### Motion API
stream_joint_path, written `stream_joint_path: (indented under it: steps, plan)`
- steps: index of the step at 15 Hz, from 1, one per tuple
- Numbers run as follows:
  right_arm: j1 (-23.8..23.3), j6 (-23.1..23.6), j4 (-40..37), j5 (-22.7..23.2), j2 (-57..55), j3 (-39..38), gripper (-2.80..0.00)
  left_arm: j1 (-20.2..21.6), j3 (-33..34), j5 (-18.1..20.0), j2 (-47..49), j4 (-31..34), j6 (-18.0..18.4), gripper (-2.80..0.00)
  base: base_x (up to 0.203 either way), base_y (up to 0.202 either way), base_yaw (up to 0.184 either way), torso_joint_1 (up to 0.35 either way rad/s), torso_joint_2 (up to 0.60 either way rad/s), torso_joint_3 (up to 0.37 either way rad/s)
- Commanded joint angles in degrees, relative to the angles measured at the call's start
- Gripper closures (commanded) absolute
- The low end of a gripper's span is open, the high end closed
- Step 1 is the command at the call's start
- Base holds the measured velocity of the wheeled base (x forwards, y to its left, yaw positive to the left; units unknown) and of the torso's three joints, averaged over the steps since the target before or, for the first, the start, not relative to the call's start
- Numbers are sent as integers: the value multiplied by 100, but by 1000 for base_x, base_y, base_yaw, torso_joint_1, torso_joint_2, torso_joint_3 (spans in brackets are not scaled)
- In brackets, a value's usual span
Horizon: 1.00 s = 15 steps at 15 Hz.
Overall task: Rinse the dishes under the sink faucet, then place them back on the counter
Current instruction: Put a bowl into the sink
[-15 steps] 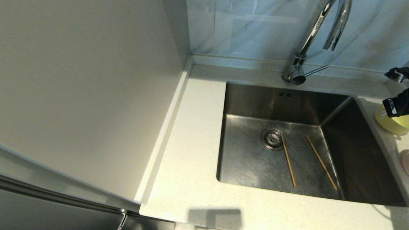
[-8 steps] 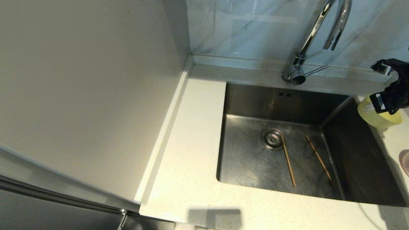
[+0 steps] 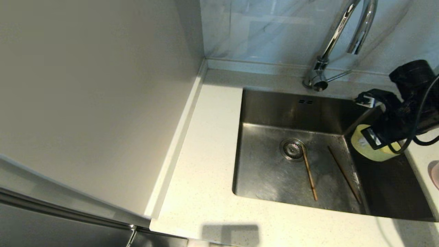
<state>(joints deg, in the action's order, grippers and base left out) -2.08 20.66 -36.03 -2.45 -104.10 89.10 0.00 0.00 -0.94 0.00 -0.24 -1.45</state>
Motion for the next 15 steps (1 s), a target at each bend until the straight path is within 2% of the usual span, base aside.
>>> stream_joint_path:
  steps: [1,4,7,9,13,15]
  plan:
    - [431,-41,762,-526,-336,-492,0,0,0,-3,-18,-2,-4,0,0,0,0,0,0,0]
    - [813,-309,1856,-1216,-1026,-821,0,0,0,-3,-18,-2,-4,0,0,0,0,0,0,0]
    - [977,-969,2501,-1787,-1818,-709,0,0,0,-3,-18,-2,-4,0,0,0,0,0,0,0]
    - [1002,-1232,3039,-2111,-2246,-658,0,0,0,-3,-18,-2,-4,0,0,0,0,0,0,0]
    - [1039,-1650,3263,-2415,-2902,-14,0,0,0,-3,-18,-2,-4,0,0,0,0,0,0,0]
    - [1043,-1672,3241,-2500,-3109,271,0,0,0,-3,-18,-2,-4,0,0,0,0,0,0,0]
